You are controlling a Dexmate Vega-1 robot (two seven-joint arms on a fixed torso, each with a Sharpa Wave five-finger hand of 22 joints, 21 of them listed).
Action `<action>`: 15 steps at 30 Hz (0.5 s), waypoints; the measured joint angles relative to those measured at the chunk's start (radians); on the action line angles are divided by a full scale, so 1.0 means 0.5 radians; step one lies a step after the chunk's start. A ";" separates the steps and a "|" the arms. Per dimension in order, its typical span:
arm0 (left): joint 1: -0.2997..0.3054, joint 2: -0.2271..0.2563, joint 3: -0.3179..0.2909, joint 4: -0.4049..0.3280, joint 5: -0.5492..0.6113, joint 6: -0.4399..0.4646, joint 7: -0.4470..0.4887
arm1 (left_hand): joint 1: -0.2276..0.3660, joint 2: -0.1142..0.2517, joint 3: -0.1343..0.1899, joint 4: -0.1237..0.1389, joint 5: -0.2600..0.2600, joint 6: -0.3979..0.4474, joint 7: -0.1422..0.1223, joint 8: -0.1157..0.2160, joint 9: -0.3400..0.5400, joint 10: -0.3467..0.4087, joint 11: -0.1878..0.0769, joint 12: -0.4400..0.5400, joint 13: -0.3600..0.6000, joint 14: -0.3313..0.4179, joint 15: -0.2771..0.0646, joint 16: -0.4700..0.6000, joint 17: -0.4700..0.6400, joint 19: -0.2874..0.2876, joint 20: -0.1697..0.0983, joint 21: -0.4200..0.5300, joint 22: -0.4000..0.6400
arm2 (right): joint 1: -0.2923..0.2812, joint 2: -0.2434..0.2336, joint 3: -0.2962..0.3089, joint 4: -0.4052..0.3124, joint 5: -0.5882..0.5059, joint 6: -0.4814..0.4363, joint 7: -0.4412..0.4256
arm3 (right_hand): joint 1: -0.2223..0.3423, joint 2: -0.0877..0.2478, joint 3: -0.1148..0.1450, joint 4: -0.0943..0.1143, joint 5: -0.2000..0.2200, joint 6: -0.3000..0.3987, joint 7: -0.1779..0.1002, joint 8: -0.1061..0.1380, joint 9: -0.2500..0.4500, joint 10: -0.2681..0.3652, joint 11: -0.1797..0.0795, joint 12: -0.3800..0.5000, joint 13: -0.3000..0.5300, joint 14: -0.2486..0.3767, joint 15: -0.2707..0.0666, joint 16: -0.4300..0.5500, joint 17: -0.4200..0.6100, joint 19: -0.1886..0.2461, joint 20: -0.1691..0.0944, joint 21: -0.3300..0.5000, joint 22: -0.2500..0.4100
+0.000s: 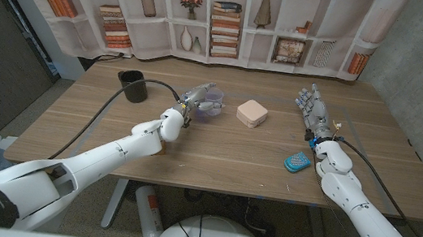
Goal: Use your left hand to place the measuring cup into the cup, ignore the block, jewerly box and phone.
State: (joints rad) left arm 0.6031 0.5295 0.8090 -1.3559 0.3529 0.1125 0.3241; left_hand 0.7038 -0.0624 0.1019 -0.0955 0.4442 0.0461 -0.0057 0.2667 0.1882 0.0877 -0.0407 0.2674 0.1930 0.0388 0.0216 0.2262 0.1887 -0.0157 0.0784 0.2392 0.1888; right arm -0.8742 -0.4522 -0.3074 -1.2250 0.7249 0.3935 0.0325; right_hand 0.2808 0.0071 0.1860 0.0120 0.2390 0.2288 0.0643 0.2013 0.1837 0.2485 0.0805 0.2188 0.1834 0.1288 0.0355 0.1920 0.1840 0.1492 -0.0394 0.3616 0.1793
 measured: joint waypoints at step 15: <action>-0.012 -0.014 0.006 0.027 -0.002 -0.033 0.017 | 0.132 0.068 0.022 -0.039 0.011 0.405 -0.077 0.068 0.000 0.361 -0.132 0.052 0.000 0.327 -0.119 0.043 -0.006 0.261 -0.059 0.070 0.000 | -0.004 0.001 0.003 0.008 0.006 0.003 0.006 | 0.000 0.000 0.000 0.000 -0.016 0.011 -0.011 0.000 0.000 0.007 -0.007 0.000 0.000 0.022 0.000 0.000 0.000 0.000 0.000 -0.015 0.000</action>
State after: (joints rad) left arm 0.5970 0.5227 0.8121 -1.3424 0.3520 0.0960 0.3327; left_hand 0.7697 -0.0283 0.1130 -0.1150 0.4498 0.2488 -0.0444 0.3009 0.1882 0.2685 -0.1069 0.2933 0.1930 0.2023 -0.0381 0.2479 0.1859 0.1147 0.0490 0.2745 0.1887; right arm -0.8764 -0.4518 -0.3058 -1.2212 0.7278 0.3950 0.0355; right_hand 0.2808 0.0071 0.1862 0.0122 0.2310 0.2343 0.0588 0.2013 0.1837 0.2520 0.0770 0.2188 0.1834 0.1399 0.0355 0.1921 0.1839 0.1492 -0.0393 0.3539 0.1792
